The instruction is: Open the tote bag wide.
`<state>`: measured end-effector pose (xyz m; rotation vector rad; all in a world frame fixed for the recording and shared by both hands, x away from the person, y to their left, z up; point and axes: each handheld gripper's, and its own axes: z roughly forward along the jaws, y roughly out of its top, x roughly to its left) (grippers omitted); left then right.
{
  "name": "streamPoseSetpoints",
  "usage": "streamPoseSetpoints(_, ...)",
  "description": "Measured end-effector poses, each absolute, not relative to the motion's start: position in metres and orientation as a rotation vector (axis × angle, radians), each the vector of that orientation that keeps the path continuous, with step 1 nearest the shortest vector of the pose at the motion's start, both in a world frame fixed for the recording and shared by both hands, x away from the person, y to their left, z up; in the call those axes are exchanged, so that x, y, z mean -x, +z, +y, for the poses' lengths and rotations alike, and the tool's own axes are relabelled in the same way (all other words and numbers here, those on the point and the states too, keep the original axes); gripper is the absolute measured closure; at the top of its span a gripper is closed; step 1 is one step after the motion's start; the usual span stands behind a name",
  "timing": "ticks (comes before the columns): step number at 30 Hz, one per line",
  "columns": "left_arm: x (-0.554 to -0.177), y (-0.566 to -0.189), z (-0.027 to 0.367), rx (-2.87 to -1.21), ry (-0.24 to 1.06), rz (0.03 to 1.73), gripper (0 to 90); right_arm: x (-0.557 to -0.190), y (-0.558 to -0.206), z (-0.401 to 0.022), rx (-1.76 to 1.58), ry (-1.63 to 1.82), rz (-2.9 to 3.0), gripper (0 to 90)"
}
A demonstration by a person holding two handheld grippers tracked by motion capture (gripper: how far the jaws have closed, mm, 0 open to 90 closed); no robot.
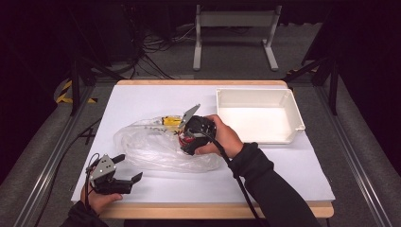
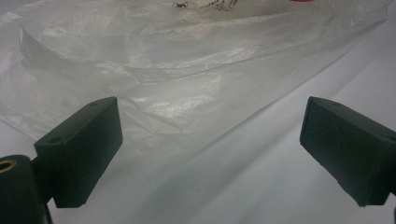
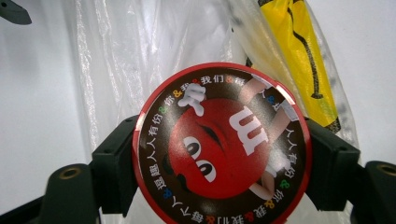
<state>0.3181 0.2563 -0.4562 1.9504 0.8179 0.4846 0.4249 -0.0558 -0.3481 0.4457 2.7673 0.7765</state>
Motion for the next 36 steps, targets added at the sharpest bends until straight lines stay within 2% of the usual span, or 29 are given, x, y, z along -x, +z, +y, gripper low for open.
streamPoseSetpoints(36, -0.319, -0.456, 0.256, -1.967, 0.479, 0.807, 6.3, -0.42, -0.303, -0.094, -0.491, 0.776, 2.673, 25.3)
